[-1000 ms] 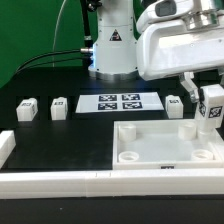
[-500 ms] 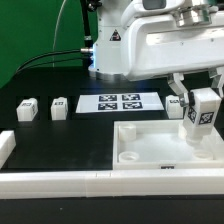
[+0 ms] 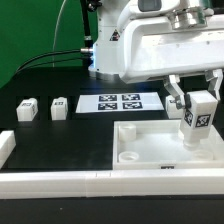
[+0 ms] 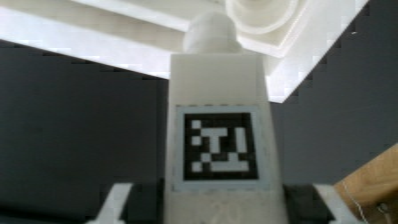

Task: Assemble one leg

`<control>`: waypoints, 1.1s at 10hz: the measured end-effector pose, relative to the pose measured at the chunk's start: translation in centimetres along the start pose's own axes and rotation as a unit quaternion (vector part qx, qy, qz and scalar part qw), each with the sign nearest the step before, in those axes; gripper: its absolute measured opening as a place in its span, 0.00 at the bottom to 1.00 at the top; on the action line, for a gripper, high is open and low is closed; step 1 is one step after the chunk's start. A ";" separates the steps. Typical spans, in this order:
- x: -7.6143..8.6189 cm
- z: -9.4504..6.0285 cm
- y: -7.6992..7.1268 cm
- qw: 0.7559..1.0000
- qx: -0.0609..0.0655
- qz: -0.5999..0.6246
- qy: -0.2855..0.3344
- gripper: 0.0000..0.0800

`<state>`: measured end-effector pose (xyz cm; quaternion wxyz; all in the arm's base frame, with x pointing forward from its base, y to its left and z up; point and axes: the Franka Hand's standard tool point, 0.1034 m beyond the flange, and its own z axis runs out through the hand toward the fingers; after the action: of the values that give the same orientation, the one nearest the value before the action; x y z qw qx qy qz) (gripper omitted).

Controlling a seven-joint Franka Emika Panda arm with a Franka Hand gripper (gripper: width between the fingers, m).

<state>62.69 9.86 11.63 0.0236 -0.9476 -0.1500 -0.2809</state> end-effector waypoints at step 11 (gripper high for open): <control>-1.5 0.7 -1.6 1.000 0.011 0.001 -0.016 0.37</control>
Offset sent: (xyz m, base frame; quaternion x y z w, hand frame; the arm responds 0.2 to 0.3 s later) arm -0.0121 0.0054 0.0022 -0.0051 0.0036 0.0201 0.9998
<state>61.36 11.10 10.17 0.0319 -0.9520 -0.1521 -0.2636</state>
